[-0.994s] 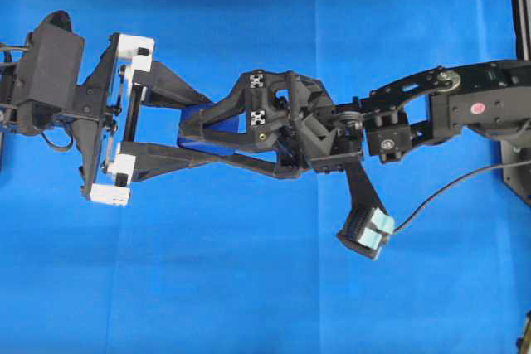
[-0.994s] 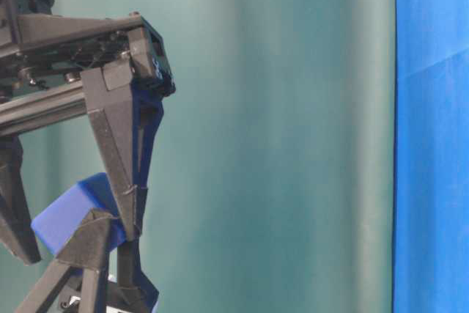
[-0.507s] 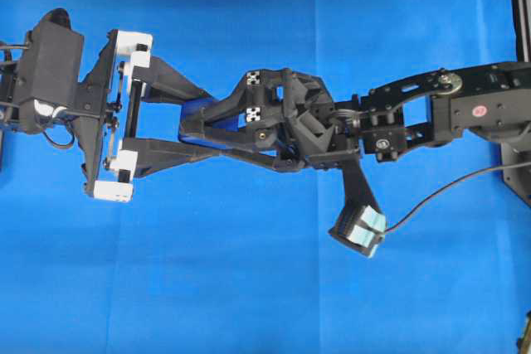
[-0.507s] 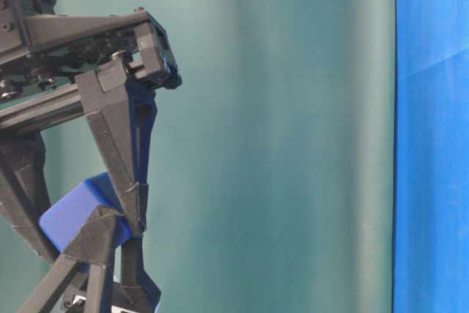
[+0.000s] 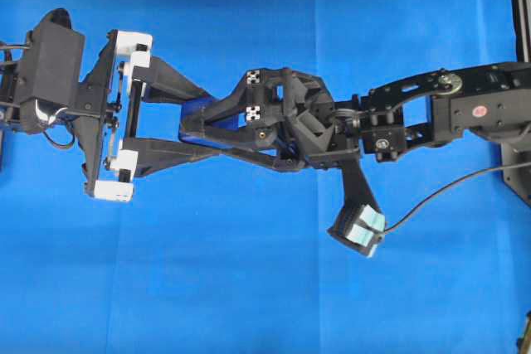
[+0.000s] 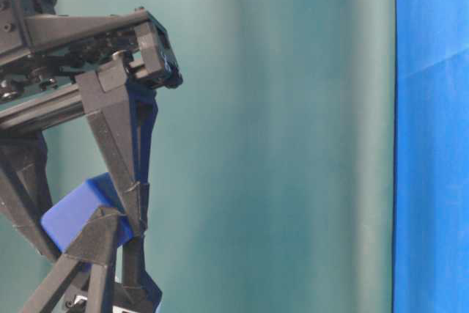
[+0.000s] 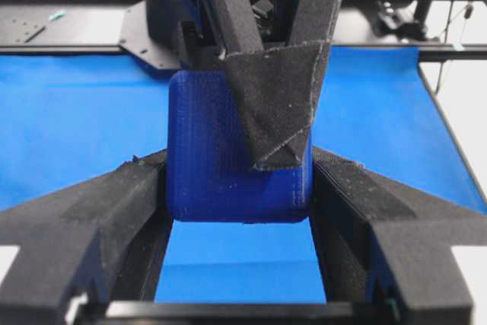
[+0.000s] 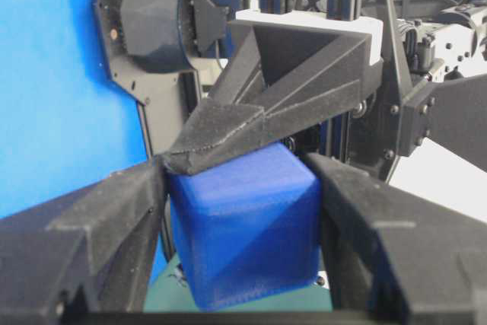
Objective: Handover the blue block to the right arm after grasping it with the left arm, then place it in the designated position.
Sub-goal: 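Close the right gripper on the cube and open the left gripper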
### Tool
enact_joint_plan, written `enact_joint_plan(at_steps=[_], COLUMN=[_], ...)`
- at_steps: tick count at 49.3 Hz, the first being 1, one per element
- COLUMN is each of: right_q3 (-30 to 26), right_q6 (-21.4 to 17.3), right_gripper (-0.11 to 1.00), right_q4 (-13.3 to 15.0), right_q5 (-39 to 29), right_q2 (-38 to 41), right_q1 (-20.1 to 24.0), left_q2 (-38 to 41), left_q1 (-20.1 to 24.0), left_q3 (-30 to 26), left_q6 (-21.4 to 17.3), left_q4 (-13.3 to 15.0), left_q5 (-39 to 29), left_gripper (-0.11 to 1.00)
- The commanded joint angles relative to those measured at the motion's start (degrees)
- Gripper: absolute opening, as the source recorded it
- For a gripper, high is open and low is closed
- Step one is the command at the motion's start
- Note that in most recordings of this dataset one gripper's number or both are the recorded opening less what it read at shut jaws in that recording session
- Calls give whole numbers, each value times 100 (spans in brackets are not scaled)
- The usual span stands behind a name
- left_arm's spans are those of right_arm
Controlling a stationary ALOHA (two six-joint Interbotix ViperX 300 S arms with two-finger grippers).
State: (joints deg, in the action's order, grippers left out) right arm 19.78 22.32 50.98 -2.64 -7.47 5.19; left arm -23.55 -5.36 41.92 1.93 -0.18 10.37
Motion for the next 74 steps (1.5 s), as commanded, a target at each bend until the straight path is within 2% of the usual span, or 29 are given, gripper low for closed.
enact_joint_plan(at_steps=[1, 4, 9, 11, 14, 26, 38, 43, 62, 74], right_q3=[-185, -185, -167, -158, -149, -105, 211, 413, 1257, 1547], right_q6=[-18, -18, -18, -18, -18, -26, -26, -26, -35, -35], right_gripper=[50, 50, 50, 50, 50, 50, 50, 44, 44, 44], right_q4=[-9, -9, -18, -9, -18, -26, -35, -44, -114, -149], right_q5=[0, 0, 0, 0, -9, -9, -325, -413, -642, -738], right_q2=[-79, -88, -88, -79, -88, -141, -439, -624, -1652, -2162], right_q1=[-44, -44, -44, -44, -44, -44, 26, 62, 229, 396], left_q2=[-53, -53, -62, -62, -62, -79, -334, -475, -782, -791], left_q1=[-79, -97, -114, -105, -105, -105, -105, -105, -105, -105], left_q3=[-53, -53, -53, -53, -53, -35, 158, 264, 483, 492], left_q6=[-9, 0, -9, -9, -9, -18, -18, -9, -9, -9], left_q4=[-18, -9, -18, -18, -18, -18, -18, -18, -18, -9], left_q5=[53, 70, 167, 202, 237, 229, 220, 220, 202, 193], left_gripper=[47, 50, 78, 86, 93, 92, 92, 92, 92, 92])
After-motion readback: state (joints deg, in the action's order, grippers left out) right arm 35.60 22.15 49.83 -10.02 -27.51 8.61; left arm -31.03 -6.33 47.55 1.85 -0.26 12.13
